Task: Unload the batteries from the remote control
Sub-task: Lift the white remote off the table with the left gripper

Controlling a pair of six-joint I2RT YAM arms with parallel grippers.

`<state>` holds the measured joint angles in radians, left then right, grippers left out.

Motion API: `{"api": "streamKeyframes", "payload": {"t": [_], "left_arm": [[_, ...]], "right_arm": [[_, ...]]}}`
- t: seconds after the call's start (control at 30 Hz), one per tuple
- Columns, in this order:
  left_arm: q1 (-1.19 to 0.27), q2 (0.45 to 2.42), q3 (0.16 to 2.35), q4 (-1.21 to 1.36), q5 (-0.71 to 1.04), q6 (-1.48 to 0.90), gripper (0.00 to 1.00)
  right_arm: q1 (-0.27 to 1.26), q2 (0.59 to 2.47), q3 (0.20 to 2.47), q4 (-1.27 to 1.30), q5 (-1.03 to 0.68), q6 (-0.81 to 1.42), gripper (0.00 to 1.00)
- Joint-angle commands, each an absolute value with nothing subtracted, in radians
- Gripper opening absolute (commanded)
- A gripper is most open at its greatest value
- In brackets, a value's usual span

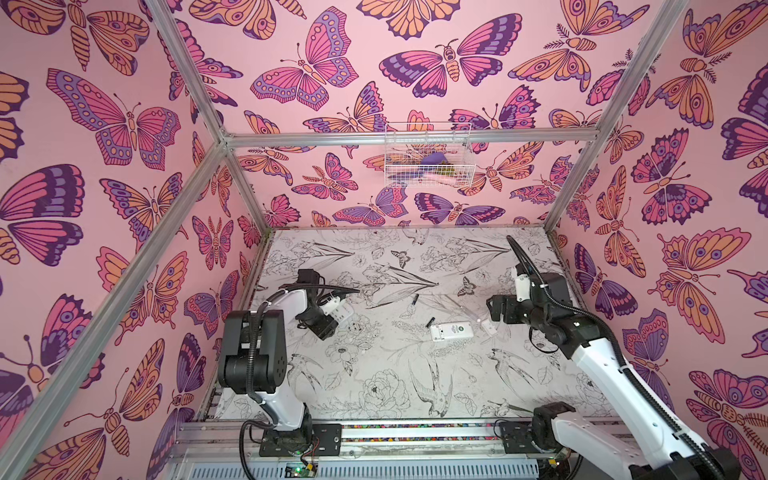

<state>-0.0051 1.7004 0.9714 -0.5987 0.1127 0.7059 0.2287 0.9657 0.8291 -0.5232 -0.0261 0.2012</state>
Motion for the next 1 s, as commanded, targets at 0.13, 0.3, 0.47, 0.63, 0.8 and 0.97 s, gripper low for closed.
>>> {"api": "streamKeyframes", "payload": {"t": [0.13, 0.3, 0.47, 0.63, 0.8, 0.97], "left_arm": [[-0.01, 1.68, 0.953, -0.622, 0.168, 0.699, 0.6], [-0.014, 1.648, 0.951, -0.627, 0.179, 0.696, 0.51], [-0.021, 1.605, 0.957, -0.634, 0.213, 0.665, 0.49], [-0.04, 1.572, 1.001, -0.658, 0.306, 0.63, 0.4], [-0.058, 1.549, 1.103, -0.702, 0.438, 0.545, 0.37], [-0.101, 1.522, 1.196, -0.75, 0.596, 0.496, 0.36]], "right_arm": [[0.221, 0.947, 0.801, -0.46, -0.13, 0.136, 1.0], [0.223, 0.917, 0.792, -0.436, -0.152, 0.101, 1.0], [0.224, 0.889, 0.771, -0.396, -0.17, 0.072, 0.98], [0.235, 0.841, 0.746, -0.343, -0.199, -0.003, 0.95], [0.246, 0.819, 0.726, -0.27, -0.258, -0.113, 0.94], [0.338, 0.837, 0.764, -0.251, -0.232, -0.3, 0.93]]}}
